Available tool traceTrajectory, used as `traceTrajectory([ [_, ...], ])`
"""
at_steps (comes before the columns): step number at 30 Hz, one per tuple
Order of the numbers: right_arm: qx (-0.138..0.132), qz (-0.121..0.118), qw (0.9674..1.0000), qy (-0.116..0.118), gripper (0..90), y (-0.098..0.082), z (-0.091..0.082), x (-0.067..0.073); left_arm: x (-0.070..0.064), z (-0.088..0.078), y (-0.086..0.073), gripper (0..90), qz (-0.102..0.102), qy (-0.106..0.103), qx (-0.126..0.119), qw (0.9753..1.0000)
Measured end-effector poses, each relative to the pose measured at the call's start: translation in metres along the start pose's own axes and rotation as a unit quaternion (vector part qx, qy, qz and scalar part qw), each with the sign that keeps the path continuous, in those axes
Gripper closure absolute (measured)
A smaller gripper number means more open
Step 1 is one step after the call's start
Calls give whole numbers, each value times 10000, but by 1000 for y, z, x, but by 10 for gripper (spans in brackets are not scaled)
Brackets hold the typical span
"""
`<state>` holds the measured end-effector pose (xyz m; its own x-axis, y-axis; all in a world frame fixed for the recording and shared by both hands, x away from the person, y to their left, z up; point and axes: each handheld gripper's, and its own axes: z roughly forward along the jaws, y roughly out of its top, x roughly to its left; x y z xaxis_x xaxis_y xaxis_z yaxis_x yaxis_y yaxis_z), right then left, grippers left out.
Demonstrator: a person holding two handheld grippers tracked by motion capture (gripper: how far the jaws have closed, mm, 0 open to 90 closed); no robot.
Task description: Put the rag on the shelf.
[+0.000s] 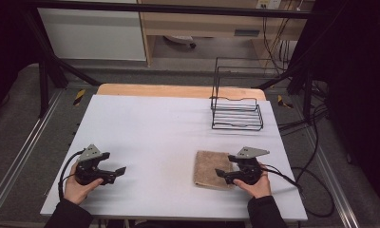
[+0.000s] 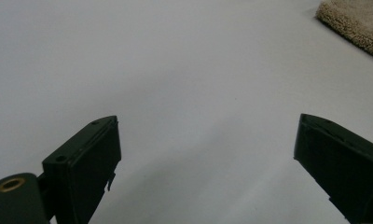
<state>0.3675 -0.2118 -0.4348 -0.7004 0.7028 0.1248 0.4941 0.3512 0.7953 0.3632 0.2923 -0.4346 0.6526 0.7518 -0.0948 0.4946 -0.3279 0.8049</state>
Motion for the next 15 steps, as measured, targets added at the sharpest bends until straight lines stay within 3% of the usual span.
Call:
traceTrajectory([
  [2,21,50,10000,-27,173,-2,-1,-2,-1,2,0,71,-1,-11,16,10000],
  [5,141,158,9996,-203,81,-6,-3,-12,-3,4,1,71,17,-20,47,10000],
  [15,62,491,9981,-355,37,-13,-13,-30,-11,11,5,68,62,-70,112,9999],
])
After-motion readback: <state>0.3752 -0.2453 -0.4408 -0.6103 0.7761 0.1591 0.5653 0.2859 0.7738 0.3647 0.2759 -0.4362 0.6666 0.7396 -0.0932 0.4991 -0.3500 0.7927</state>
